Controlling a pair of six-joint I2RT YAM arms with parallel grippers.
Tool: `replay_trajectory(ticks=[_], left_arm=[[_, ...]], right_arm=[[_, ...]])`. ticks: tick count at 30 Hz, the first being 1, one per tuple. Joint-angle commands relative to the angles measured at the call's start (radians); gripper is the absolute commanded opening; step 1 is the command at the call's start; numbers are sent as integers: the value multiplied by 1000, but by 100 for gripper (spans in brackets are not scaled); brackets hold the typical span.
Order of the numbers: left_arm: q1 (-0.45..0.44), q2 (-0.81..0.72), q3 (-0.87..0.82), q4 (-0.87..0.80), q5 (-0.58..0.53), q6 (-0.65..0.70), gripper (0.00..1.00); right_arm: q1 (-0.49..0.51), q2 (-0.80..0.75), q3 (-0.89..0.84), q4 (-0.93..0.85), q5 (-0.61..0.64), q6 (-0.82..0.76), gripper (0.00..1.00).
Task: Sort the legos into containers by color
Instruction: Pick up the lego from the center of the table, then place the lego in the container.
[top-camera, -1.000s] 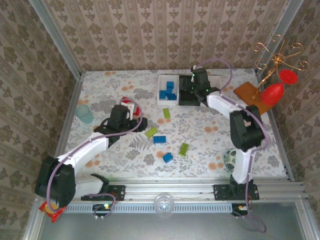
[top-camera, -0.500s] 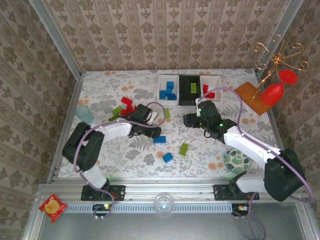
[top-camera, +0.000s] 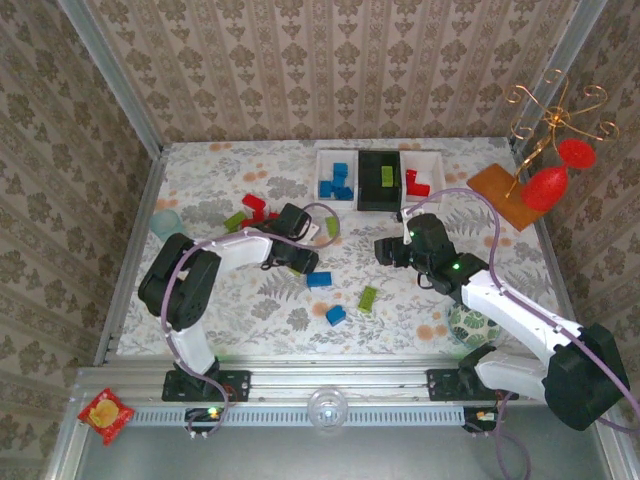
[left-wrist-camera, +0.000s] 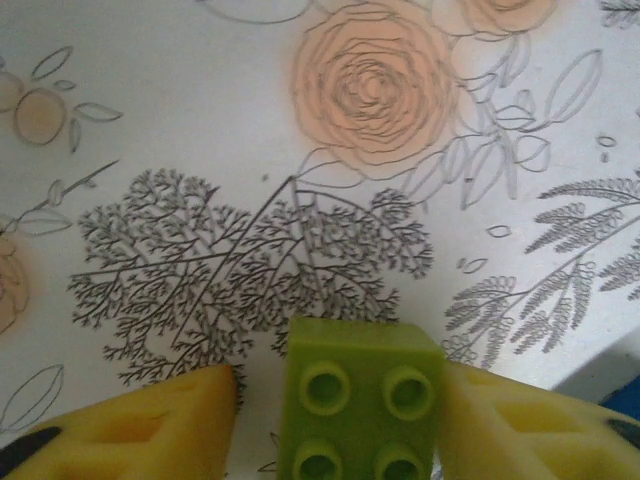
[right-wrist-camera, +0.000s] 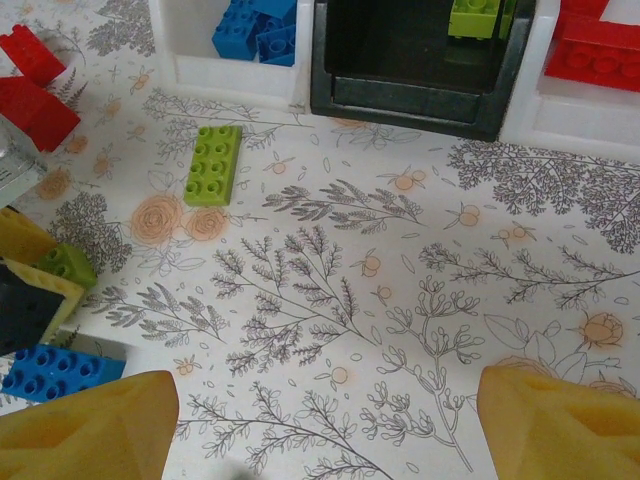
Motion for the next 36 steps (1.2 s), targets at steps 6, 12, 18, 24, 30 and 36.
replay_trajectory(ticks=[6,12,18,24,30,36], left_arm=[[22,-50,-34,43,-50,-82,34],[-24,-88,16,285,0,-214,29],[-70,52,269,333,5,-202,29],[-78,263,576,299,-9,-158,30],[-76,497,905,204,-19,-101,33],[-74,760,1335,-1,-13,-73,35]], right_arm=[[-1,-52,-36,21,4,23,80],[0,-59,-70,46,5,55,80],[-1,-133,-125,88,73,77,81],[-1,-190,-170,104,116,105,81],[0,-207,-165,76,110,109,81],[0,-229,-174,25,80,142,81]])
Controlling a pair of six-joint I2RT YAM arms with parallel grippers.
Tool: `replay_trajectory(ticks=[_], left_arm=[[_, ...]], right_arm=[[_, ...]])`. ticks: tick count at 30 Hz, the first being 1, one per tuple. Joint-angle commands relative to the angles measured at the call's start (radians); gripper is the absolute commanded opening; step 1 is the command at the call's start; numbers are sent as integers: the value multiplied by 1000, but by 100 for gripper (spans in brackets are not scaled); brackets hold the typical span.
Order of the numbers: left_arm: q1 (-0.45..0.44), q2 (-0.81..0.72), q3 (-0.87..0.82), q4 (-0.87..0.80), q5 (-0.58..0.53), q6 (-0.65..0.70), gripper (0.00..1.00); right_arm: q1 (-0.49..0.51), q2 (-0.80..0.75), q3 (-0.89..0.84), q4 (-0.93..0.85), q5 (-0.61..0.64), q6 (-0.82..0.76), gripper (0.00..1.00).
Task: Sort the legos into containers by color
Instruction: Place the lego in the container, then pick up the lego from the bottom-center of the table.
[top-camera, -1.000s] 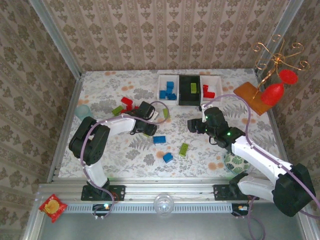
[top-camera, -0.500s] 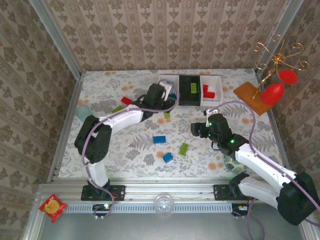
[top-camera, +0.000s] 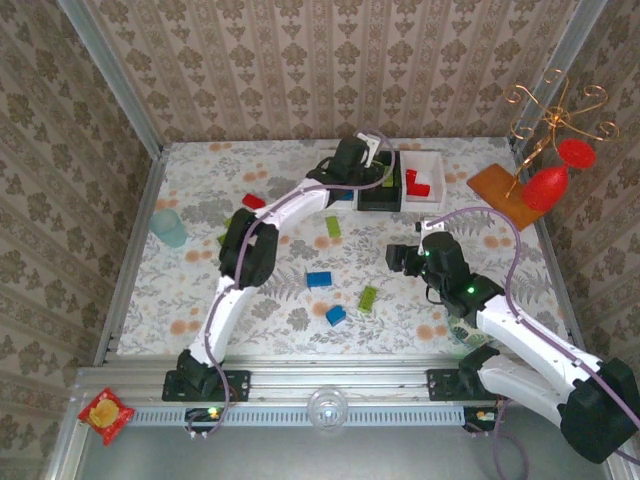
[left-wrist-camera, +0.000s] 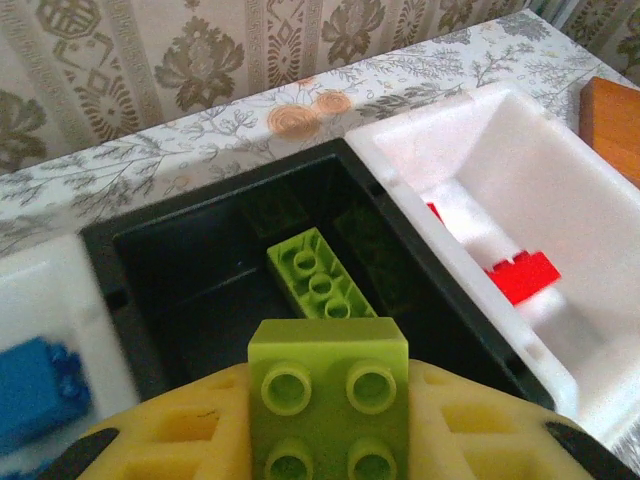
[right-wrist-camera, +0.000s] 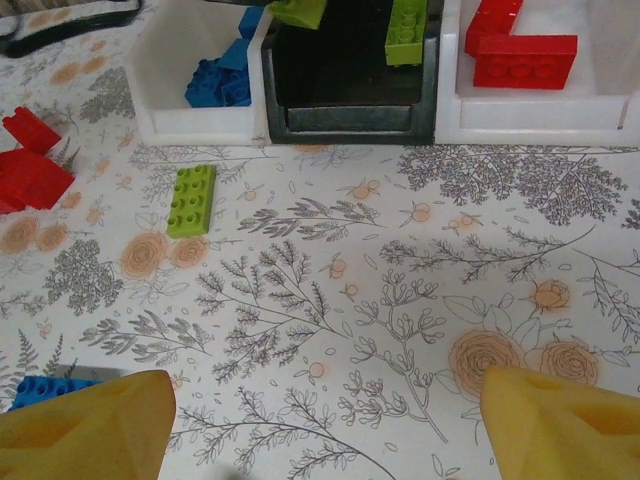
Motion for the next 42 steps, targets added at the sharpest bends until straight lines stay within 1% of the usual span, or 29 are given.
replay_trajectory(ticks=[1,3,5,9,12,14,15,19,22,25,27,30,33,37,40,42], left_arm=[[6,97,213,-165,-6,48,36],[3,147,331,-214,-5,64,43],[2,155,375,-222,2,66,50],[1,81,344,-225,29,85,68],[2,-37,219,-220,38,95,74],[1,-147,73,-189,41,91,76],[2,-215,-26,-157,44,88,76],[7,-523,-493,29,20,69,79],[19,-723,-780,105,-19,50,80],[41,-878,-998,142,-34,9,81],[54,-954,-1107,154,-35,-14,81],[68,-1035,-1225,154,-47,-30,81],[79,-1083,-1287,145,-61,-45,81],[82,-1107,-1326,157,-52,-57,81],[85,-1112,-1331,153,-52,-56,81],[84,-1116,-1339,156,-59,-55,81]], right_arm=[[1,-31,-13,-59,-3,42,81],[2,-49,-13,-108,-14,58,81],[3,-58,-4,-165,-23,85,81],[40,-61,3,-263,-25,156,80],[107,-52,-1,-300,5,204,80],[156,-30,-3,-301,27,231,81],[183,-12,-2,-296,40,244,81],[294,101,26,-266,103,294,83],[356,199,51,-236,137,335,83],[390,291,63,-179,137,371,81],[408,355,75,-143,134,388,79],[433,440,104,-105,139,399,75],[447,526,123,-90,169,416,72],[461,599,147,-67,196,424,66],[477,644,179,-85,237,415,60],[479,669,188,-83,248,409,53]])
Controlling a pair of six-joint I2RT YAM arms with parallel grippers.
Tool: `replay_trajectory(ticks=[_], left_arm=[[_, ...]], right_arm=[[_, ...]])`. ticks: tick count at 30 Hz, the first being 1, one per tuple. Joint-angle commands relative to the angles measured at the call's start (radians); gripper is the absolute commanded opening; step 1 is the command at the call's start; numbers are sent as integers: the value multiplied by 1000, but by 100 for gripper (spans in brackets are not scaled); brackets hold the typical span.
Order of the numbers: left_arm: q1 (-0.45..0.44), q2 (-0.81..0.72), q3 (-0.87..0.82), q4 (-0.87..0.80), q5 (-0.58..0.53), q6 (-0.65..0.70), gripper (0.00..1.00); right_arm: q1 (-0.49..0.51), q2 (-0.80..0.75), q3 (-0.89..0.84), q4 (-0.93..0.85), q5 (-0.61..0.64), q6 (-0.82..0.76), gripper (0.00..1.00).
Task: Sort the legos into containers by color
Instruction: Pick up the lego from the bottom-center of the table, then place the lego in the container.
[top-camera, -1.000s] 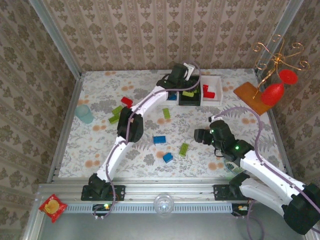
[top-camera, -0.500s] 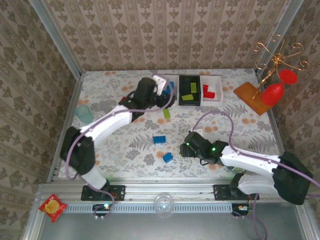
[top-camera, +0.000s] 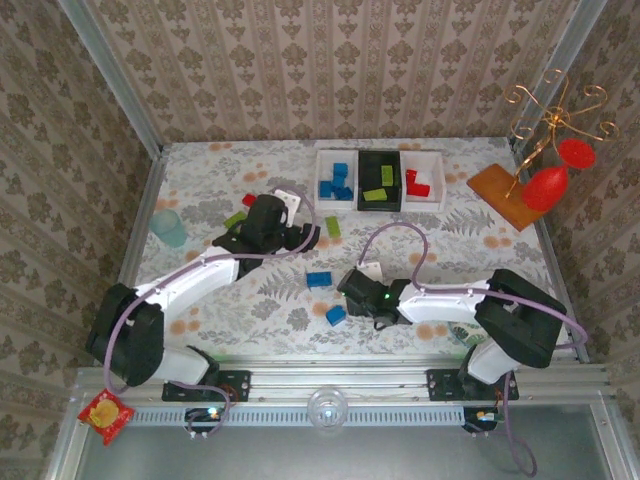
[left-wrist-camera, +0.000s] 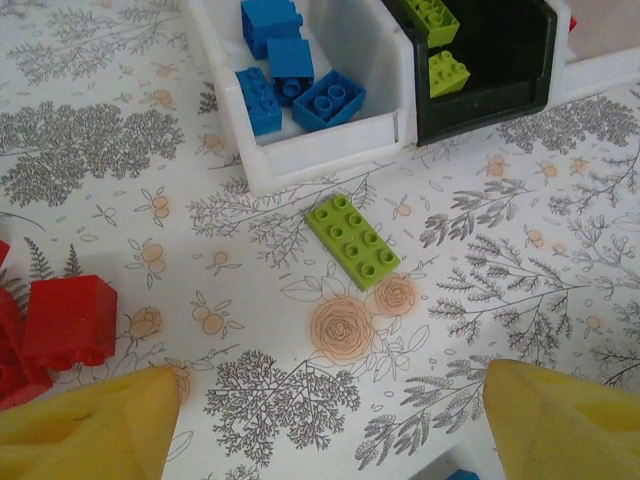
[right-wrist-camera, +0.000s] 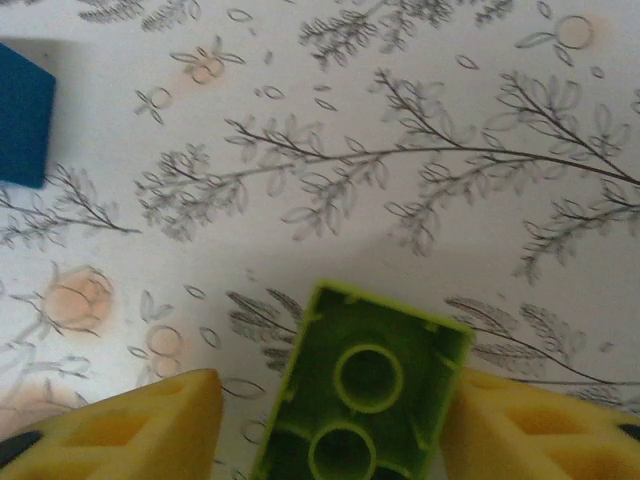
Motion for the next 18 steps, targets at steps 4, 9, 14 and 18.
replay_trajectory(ticks=[4,9,14,18], left_arm=[[17,-46,-41,36,-32,-23,81],[39,-75,-85,57,-50,-35,81],[90,-95,-143,114,-65,-53,81],[146,-108,-174,125,-48,-73,82]], right_arm=[[2,42,19,43,84,-14,37],[-50,-50,-9,111,75,-103,26],[-230,-160,16,202,-33,-224,26],[-393,-109,136,251,-111,-296,26]])
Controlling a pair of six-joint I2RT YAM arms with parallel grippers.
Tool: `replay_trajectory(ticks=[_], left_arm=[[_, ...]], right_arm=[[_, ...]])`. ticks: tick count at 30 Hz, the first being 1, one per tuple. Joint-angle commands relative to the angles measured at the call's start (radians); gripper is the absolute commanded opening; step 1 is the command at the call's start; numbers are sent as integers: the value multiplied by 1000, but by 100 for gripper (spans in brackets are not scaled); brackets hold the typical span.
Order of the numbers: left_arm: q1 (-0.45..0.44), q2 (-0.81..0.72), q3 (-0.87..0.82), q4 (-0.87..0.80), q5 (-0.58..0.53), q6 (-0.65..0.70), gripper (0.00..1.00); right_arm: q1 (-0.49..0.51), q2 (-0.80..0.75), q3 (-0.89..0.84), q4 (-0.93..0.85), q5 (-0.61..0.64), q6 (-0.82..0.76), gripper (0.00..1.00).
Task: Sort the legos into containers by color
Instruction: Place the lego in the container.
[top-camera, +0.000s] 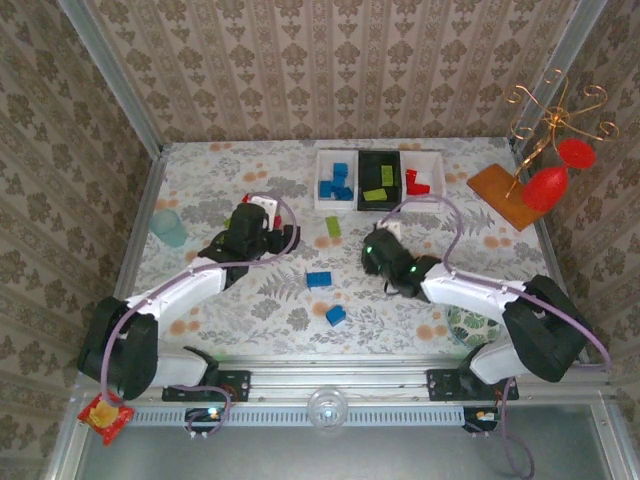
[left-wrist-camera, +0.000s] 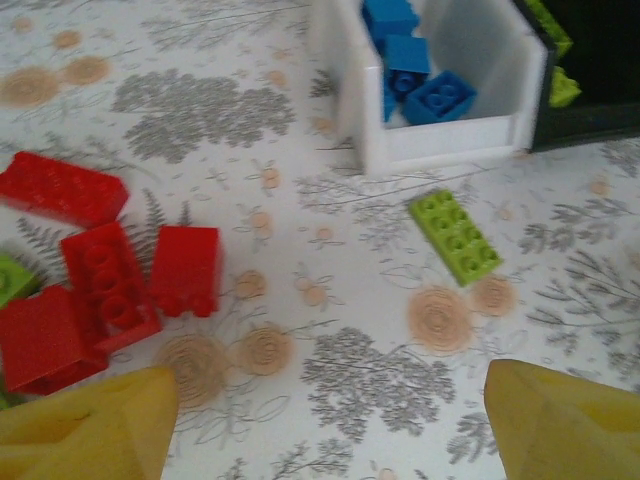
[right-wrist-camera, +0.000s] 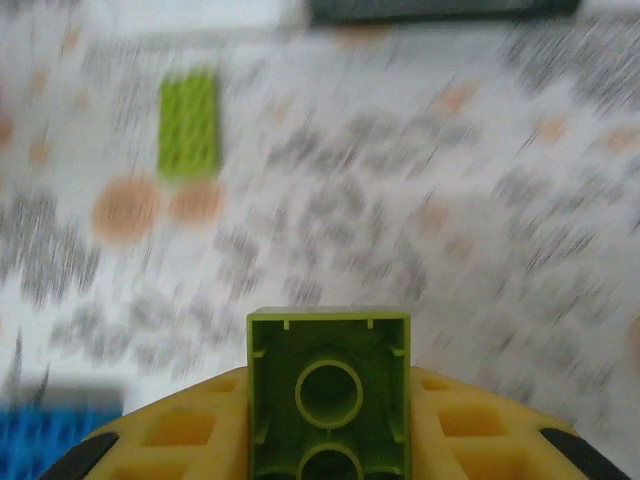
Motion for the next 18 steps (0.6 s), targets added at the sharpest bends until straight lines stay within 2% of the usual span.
replay_trajectory(ticks=[1,5,11,18], left_arm=[[40,-34,-31,40,2,-40,82],[90,-60,-63,52,31,-63,82],[108,-96,-98,49,24,-67,82],[129,-119,-127,39,16,-67,82]], right_arm=[[-101,58,127,83,-75,-97,26],[-192,221,296,118,-66,-146,27],[-276,499,576,99,-61,-163,28],[-332,758,909,-1,-153,-149,34]])
